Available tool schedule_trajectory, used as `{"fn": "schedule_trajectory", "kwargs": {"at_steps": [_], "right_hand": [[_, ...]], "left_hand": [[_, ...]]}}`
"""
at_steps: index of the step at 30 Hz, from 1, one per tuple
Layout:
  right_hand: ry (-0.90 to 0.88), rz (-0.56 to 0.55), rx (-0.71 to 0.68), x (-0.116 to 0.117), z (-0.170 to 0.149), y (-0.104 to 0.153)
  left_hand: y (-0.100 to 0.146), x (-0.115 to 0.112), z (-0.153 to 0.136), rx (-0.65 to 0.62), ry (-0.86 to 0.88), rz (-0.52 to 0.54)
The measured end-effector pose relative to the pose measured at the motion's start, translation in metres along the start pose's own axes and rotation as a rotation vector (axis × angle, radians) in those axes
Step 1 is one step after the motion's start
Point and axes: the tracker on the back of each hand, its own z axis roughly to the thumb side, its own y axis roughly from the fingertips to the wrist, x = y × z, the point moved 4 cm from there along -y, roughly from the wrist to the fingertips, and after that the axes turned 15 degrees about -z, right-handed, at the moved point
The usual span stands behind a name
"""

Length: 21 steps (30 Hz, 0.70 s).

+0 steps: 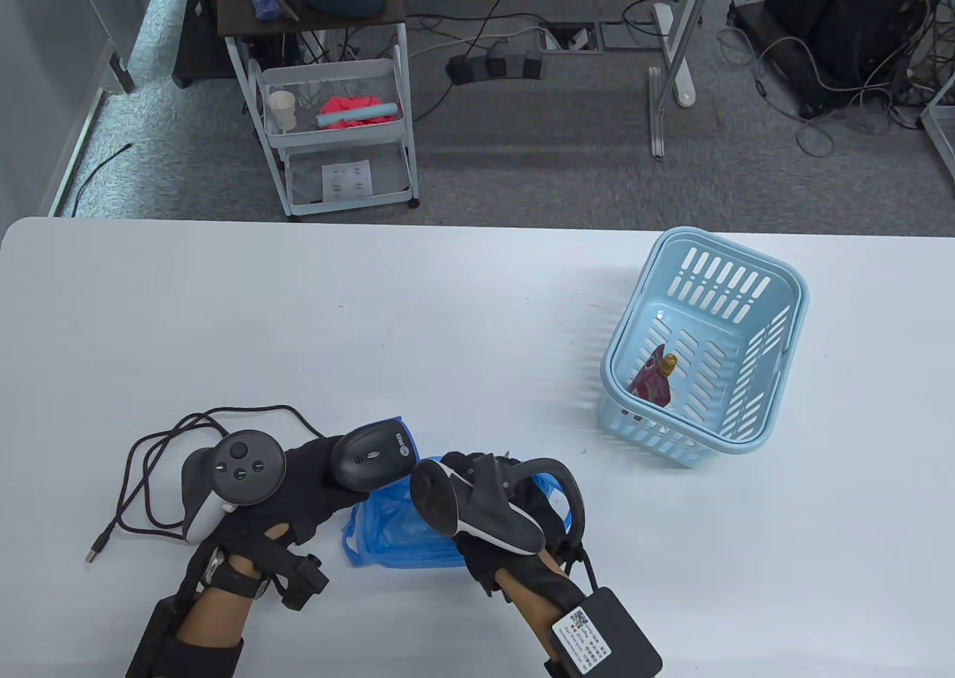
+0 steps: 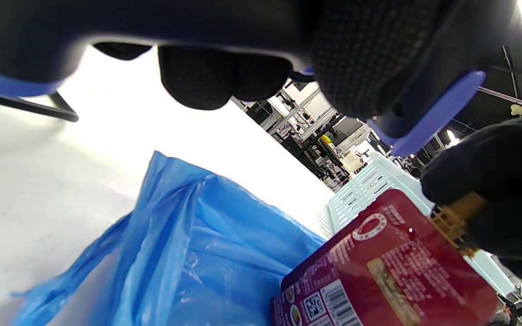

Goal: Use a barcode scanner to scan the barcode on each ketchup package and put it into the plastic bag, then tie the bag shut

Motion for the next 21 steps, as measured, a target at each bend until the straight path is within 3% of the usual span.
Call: {"fn": "schedule_trajectory", "kwargs": {"at_steps": [21], "right_hand": [[-0.004, 0.016, 0.015, -0.0052, -0.003, 0.0023]], "left_hand": [[0.0005, 0.0011, -0.0007, 0.002, 0.006, 0.002]]}}
